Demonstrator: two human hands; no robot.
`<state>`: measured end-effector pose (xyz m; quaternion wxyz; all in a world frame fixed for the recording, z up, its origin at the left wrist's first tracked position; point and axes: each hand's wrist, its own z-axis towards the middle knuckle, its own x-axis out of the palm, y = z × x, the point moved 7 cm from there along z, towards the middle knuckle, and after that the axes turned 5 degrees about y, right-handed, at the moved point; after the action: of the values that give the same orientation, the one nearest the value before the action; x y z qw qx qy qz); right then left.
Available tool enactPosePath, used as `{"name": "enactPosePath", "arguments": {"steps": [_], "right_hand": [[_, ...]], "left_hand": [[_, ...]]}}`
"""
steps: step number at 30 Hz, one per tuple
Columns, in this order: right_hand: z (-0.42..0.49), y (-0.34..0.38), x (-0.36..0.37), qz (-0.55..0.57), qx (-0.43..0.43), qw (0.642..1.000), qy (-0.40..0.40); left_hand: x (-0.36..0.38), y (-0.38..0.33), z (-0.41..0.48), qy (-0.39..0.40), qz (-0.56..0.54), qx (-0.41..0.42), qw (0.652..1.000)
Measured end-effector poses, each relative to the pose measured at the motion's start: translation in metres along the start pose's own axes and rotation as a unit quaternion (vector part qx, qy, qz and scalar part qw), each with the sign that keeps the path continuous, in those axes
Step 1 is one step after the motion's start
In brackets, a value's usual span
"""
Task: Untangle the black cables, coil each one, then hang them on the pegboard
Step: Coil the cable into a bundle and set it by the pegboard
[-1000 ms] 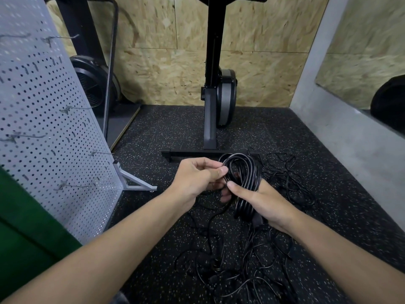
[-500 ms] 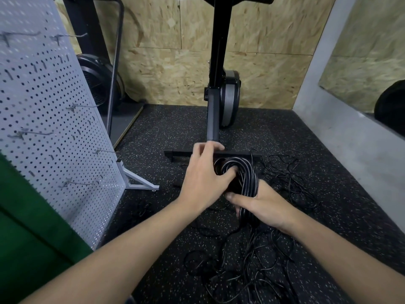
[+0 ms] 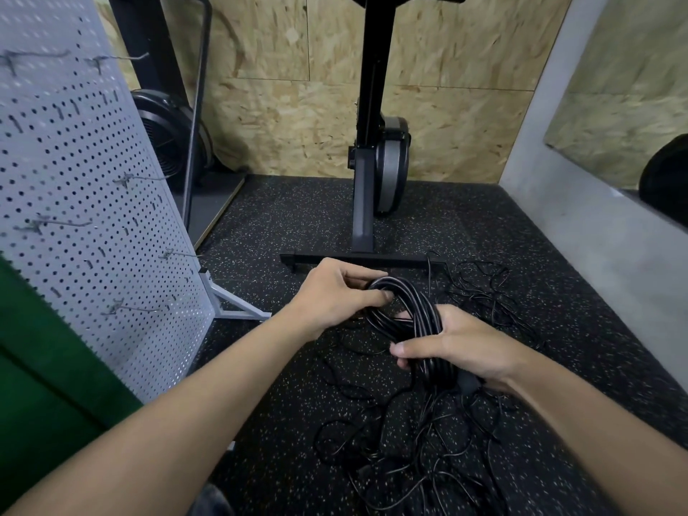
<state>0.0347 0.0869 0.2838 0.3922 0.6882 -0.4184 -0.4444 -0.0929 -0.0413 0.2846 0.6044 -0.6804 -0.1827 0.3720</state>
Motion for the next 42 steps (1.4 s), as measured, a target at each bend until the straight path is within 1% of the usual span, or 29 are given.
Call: {"name": "enactPosePath", "arguments": {"steps": [3,6,8,9,11,12,14,16,17,18,19,22,23,25,26,28,30,33,34,35,38,40,42], "right_hand": [[0.003,0.003,-0.004,-0.034,0.0,0.999,-0.01],[0.007,0.006,-0.01,-0.01,-0.022,0.998,-0.055],[0.007,0.003,-0.012,0.007,-0.037,0.996,-0.078],[0.006,0.002,-0.013,0.018,-0.045,0.995,-0.083],[0.004,-0.003,-0.022,0.068,-0.064,0.99,-0.104],[0.003,-0.006,-0.028,0.1,-0.069,0.985,-0.123],[0.001,-0.012,-0.042,0.172,-0.069,0.969,-0.167],[0.0,-0.014,-0.048,0.224,-0.075,0.951,-0.198],[0.0,-0.012,-0.05,0.241,-0.084,0.945,-0.207],[0.0,-0.011,-0.05,0.252,-0.093,0.94,-0.212],[0.0,-0.009,-0.049,0.262,-0.097,0.936,-0.216],[0.001,-0.017,-0.057,0.266,-0.071,0.93,-0.245],[0.0,-0.023,-0.065,0.248,-0.059,0.928,-0.271],[-0.006,-0.033,-0.083,0.149,-0.03,0.927,-0.343],[-0.01,-0.035,-0.089,0.09,-0.012,0.925,-0.37],[-0.016,-0.035,-0.093,-0.004,0.011,0.919,-0.394],[-0.013,-0.032,-0.09,-0.079,0.019,0.927,-0.366],[0.0,-0.036,-0.079,-0.176,0.046,0.945,-0.273],[0.003,-0.035,-0.074,-0.197,0.047,0.949,-0.242],[0.006,-0.035,-0.07,-0.208,0.046,0.954,-0.21],[0.005,-0.026,-0.046,-0.183,0.035,0.977,-0.104],[0.004,-0.023,-0.03,-0.152,0.049,0.987,-0.025],[0.003,-0.021,-0.015,-0.153,0.05,0.986,0.05]], "left_hand": [[-0.005,-0.003,0.005,-0.032,-0.034,-0.014,0.999],[-0.01,-0.014,0.007,-0.053,-0.037,0.012,0.998],[-0.008,-0.017,0.004,-0.032,-0.035,0.026,0.999],[-0.004,-0.013,0.001,-0.008,-0.063,0.021,0.998],[0.012,0.003,-0.004,0.046,-0.161,-0.029,0.985],[0.021,0.011,-0.008,0.073,-0.179,-0.056,0.98],[0.039,0.03,-0.014,0.14,-0.13,-0.098,0.977],[0.059,0.04,-0.021,0.222,-0.015,-0.101,0.97],[0.068,0.043,-0.023,0.246,0.048,-0.09,0.964],[0.075,0.046,-0.024,0.255,0.098,-0.075,0.959],[0.082,0.047,-0.025,0.257,0.126,-0.061,0.956],[0.088,0.044,-0.023,0.243,0.142,-0.043,0.958],[0.086,0.044,-0.022,0.235,0.144,-0.047,0.96],[0.081,0.039,-0.019,0.203,0.155,-0.042,0.966],[0.079,0.034,-0.017,0.181,0.184,-0.027,0.966],[0.079,0.016,-0.014,0.132,0.269,0.037,0.953],[0.081,-0.004,-0.014,0.099,0.308,0.108,0.94],[0.079,-0.029,-0.016,0.082,0.355,0.204,0.909],[0.075,-0.036,-0.017,0.07,0.363,0.225,0.902],[0.069,-0.041,-0.018,0.052,0.357,0.236,0.902],[0.051,-0.051,-0.019,0.018,0.307,0.236,0.922],[0.046,-0.055,-0.02,0.014,0.288,0.257,0.922],[0.046,-0.06,-0.021,0.028,0.272,0.275,0.922]]}}
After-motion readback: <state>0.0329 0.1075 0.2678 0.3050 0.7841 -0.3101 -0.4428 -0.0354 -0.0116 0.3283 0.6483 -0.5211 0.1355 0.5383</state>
